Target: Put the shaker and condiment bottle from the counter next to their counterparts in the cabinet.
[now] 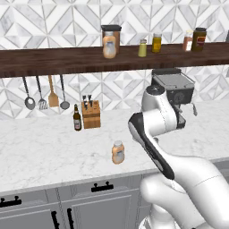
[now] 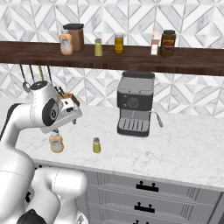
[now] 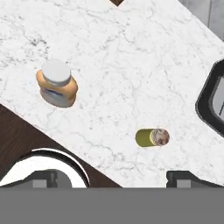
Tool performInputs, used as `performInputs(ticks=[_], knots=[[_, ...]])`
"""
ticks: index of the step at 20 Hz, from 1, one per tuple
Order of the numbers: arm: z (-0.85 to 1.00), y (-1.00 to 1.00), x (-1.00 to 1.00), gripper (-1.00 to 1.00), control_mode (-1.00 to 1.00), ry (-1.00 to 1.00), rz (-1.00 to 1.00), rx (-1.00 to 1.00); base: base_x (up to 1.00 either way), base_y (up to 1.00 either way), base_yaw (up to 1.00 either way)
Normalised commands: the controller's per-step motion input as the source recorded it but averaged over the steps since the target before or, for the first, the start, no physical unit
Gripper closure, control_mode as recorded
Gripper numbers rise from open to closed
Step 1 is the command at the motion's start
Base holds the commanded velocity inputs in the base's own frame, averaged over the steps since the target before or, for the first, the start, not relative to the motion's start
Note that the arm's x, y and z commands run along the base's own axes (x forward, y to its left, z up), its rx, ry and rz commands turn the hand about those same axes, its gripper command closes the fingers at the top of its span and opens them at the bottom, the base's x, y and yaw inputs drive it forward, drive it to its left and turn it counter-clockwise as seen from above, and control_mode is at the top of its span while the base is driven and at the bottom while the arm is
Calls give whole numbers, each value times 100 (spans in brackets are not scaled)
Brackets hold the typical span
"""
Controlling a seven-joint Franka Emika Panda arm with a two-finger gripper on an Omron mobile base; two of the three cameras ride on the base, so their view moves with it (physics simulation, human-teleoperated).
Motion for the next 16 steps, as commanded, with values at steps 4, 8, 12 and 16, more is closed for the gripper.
performInputs(ticks=[4, 8, 12, 16], knots=[[0, 0, 0, -100, -100, 3, 45, 2, 0, 0, 0], [-15, 0, 0, -100, -100, 15, 28, 0, 0, 0, 0], [-24, 0, 14, -100, -100, 3, 43, 3, 0, 0, 0], [-6, 10, 33, -100, -100, 4, 44, 5, 0, 0, 0]])
